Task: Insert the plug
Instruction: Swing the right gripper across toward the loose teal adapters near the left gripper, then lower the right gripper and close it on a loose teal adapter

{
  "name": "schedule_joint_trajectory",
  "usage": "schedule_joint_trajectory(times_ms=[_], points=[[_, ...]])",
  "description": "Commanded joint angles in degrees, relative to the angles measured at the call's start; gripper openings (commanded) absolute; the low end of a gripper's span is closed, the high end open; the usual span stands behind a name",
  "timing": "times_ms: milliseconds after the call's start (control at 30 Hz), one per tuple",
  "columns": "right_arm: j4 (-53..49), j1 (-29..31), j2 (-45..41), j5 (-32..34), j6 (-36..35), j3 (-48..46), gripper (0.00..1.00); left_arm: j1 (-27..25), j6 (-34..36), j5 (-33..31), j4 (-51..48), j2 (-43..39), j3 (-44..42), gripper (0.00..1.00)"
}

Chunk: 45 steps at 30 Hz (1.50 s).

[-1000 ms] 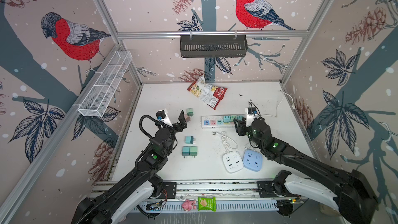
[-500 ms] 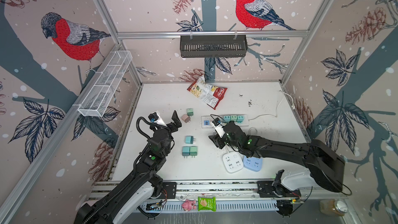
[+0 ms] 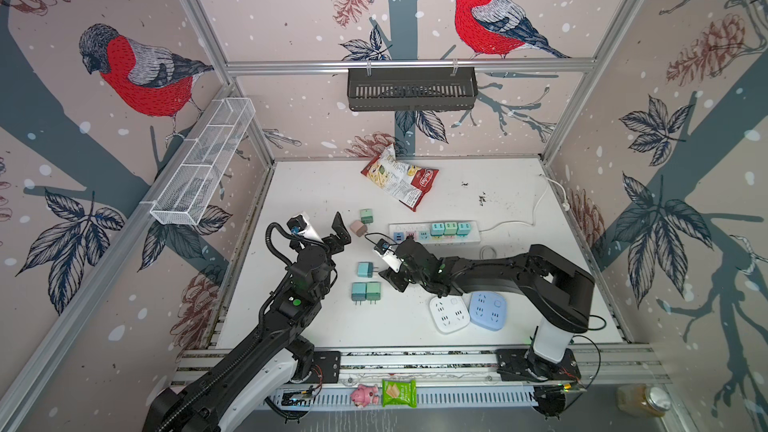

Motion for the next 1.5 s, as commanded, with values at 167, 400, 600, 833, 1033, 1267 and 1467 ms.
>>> schedule_joint_trajectory(times_ms=[167, 400, 600, 833, 1033, 1267, 1467], points=[[-1.8, 1.0, 6.6, -0.9, -1.5, 6.5, 0.5, 0.0, -0.3, -1.1, -0.1, 0.0, 0.6, 0.98], [-4.2, 1.3, 10.6, -1.3, -1.8, 10.5, 0.52, 0.1, -0.1, -1.1, 0.3, 0.6, 0.6, 0.98], [-3.2, 1.5, 12.3, -3.3, -1.7, 11.3, 0.57, 0.1, 0.0, -0.9, 0.2, 1.1, 0.8, 0.98], [-3.4, 1.1, 15.0, -4.0, -1.6, 13.2, 0.57, 0.0, 0.0, -0.8, 0.2, 1.1, 0.8, 0.98], [-3.9, 0.5, 16.0, -5.6, -1.4, 14.1, 0.5, 0.1, 0.1, -0.8, 0.1, 1.1, 0.8, 0.98], [-4.0, 0.4, 16.8, -5.2, -0.9, 14.9, 0.5, 0.0, 0.1, -0.5, 0.1, 2.0, 1.1, 0.98], [-3.5, -0.9, 17.0, -6.3, 0.3, 15.0, 0.58, 0.1, 0.2, -0.6, 0.2, 2.1, 1.1, 0.98]])
